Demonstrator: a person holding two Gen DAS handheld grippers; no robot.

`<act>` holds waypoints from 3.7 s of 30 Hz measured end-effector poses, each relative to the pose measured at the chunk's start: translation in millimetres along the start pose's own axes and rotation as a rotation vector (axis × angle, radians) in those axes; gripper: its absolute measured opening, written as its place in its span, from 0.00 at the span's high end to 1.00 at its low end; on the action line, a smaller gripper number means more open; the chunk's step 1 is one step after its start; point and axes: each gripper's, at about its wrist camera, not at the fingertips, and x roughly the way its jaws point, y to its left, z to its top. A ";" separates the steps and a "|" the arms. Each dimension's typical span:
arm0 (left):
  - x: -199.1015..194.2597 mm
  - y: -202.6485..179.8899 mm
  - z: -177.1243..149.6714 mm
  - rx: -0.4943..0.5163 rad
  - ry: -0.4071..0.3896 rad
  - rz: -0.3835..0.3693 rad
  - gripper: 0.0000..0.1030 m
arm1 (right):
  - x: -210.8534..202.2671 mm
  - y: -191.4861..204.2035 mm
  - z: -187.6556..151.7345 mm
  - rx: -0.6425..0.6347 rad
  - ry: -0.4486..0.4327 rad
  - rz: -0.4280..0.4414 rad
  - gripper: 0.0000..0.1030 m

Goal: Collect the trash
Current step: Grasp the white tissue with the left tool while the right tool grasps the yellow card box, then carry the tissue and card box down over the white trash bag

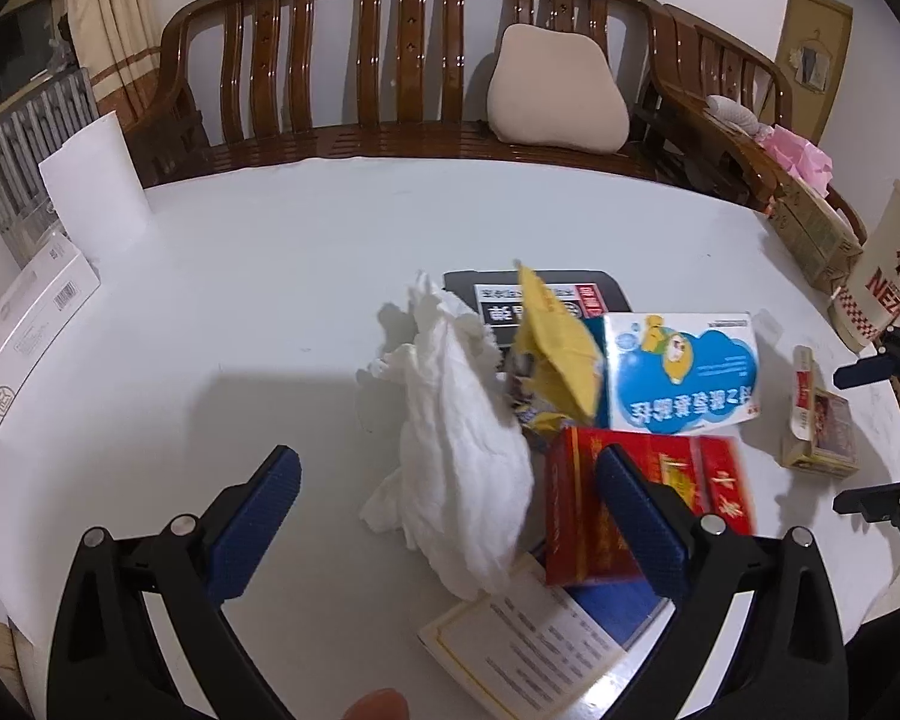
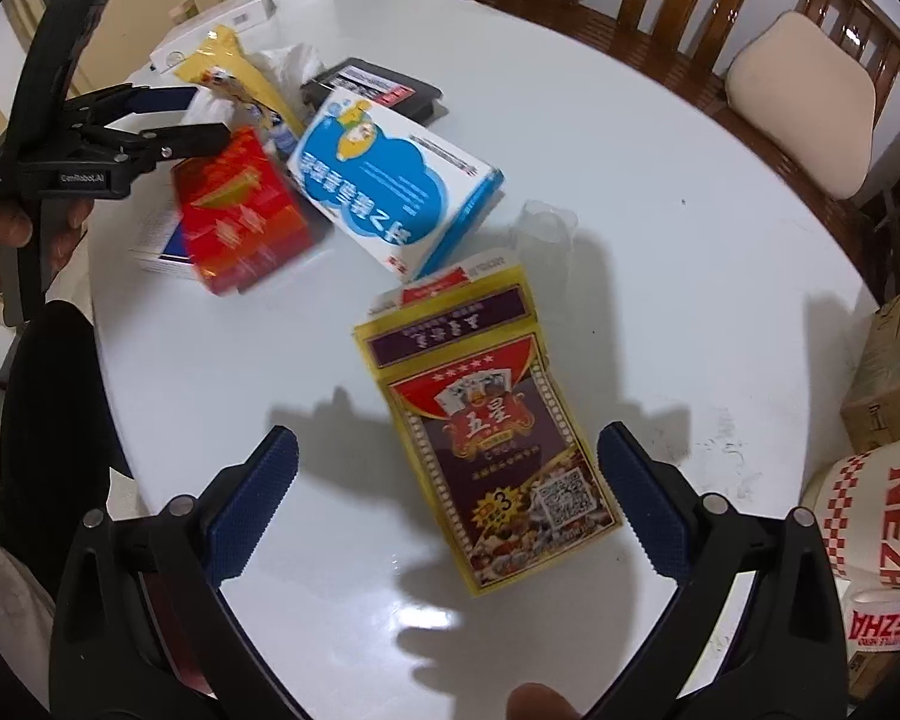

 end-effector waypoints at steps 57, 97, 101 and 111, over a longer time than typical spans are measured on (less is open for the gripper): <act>-75.5 31.3 1.7 -0.113 -0.099 0.018 0.85 | -34.8 -8.0 -3.7 0.206 -0.098 -0.021 0.42; -242.9 -88.5 -81.5 0.079 -0.216 -0.132 0.86 | -201.3 90.0 -103.4 0.243 -0.360 -0.058 0.42; -244.2 -105.1 -106.8 0.102 -0.190 -0.169 0.86 | -198.9 108.9 -123.7 0.251 -0.352 -0.062 0.42; -234.4 -130.5 -172.3 0.143 -0.110 -0.240 0.86 | -170.5 152.1 -174.6 0.267 -0.311 -0.050 0.42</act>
